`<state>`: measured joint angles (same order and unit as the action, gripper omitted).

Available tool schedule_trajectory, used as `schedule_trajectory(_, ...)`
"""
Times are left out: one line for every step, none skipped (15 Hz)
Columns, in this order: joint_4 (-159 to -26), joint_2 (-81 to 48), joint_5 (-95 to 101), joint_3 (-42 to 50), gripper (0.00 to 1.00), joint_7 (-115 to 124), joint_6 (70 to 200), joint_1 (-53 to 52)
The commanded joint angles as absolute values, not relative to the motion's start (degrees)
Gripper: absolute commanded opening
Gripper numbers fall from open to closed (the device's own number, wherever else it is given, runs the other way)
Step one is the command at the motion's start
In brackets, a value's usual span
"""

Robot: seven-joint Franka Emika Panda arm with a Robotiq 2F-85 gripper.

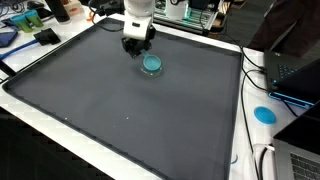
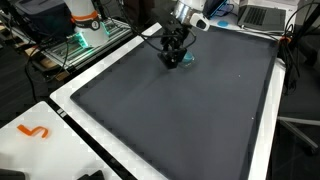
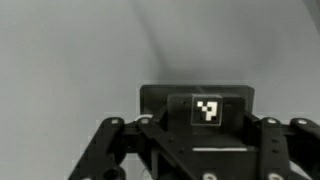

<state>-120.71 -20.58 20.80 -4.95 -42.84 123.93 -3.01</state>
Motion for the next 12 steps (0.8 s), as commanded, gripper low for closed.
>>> schedule_trajectory(-122.7, -19.4, 18.8, -5.9, 0.28, -45.7, 126.0, -1.6)
schedule_trajectory(-122.9, -18.8, 18.5, -5.9, 0.28, -46.3, 126.1, -1.5)
schedule_trajectory(-123.1, -18.2, 17.7, -6.1, 0.28, -47.0, 126.1, -1.2)
schedule_trajectory(-123.4, -17.6, 17.2, -6.3, 0.28, -47.8, 126.2, -1.2)
schedule_trajectory(-123.4, -17.1, 17.1, -6.2, 0.28, -47.8, 126.0, -1.3)
schedule_trajectory(-123.6, -16.5, 16.6, -6.4, 0.28, -48.4, 125.9, -1.2)
schedule_trajectory(-123.8, -15.8, 16.6, -6.4, 0.28, -48.3, 125.6, -1.4)
schedule_trajectory(-124.0, -15.1, 16.5, -6.5, 0.28, -48.4, 125.2, -1.6)
schedule_trajectory(-124.2, -14.3, 16.4, -6.5, 0.28, -48.2, 125.0, -1.7)
schedule_trajectory(-124.5, -13.3, 16.2, -6.7, 0.28, -47.9, 124.7, -1.9)
schedule_trajectory(-124.7, -12.3, 15.8, -6.9, 0.28, -47.9, 124.6, -2.1)
schedule_trajectory(-124.8, -11.3, 15.1, -7.1, 0.28, -47.5, 124.4, -2.2)
